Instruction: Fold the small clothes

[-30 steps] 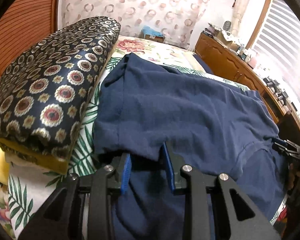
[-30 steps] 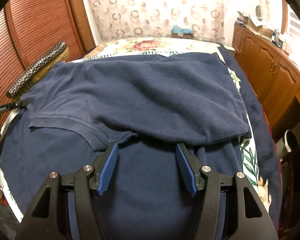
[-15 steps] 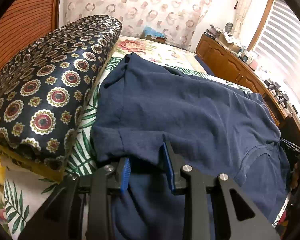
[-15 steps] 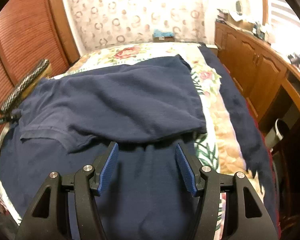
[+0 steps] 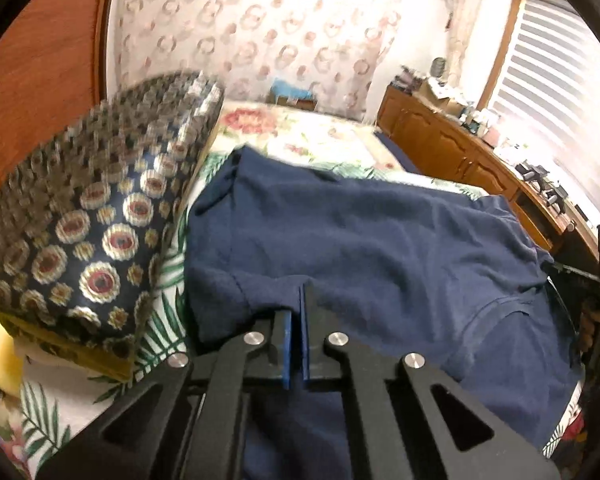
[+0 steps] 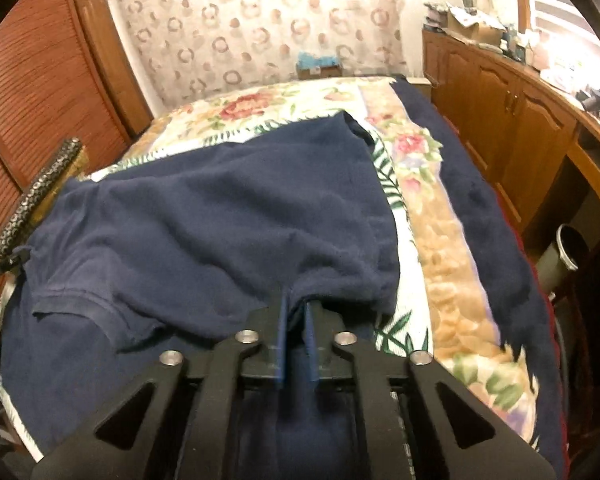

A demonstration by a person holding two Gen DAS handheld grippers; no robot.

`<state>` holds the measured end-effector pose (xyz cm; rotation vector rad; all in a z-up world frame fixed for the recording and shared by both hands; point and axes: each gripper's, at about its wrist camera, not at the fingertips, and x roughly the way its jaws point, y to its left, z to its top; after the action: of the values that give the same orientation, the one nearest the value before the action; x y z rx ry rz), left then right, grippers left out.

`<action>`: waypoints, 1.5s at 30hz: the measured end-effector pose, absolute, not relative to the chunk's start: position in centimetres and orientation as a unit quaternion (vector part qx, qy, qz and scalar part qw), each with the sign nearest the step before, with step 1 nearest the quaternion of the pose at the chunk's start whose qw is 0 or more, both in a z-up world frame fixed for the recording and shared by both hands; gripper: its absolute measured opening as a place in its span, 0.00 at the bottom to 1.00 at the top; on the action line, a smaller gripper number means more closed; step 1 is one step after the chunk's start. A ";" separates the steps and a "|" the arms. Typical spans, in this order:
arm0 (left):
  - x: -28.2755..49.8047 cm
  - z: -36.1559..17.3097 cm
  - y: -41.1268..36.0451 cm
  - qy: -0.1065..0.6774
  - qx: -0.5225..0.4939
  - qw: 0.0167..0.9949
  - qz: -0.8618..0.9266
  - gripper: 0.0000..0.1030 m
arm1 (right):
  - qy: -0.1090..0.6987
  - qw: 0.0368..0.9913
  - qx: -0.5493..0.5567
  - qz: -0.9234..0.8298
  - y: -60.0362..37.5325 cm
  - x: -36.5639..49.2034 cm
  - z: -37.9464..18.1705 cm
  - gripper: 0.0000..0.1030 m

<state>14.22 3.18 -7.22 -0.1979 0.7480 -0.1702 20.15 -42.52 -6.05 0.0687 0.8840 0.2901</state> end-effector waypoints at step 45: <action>-3.0 -5.5 4.0 0.355 -0.043 0.930 -0.079 0.06 | 0.408 0.904 -0.015 0.126 -45.1 3.7 -2.8 0.21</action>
<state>-2.96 4.03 -5.53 -0.0879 0.7274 -0.1618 3.71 -45.12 -2.80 -0.0314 0.8429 0.2601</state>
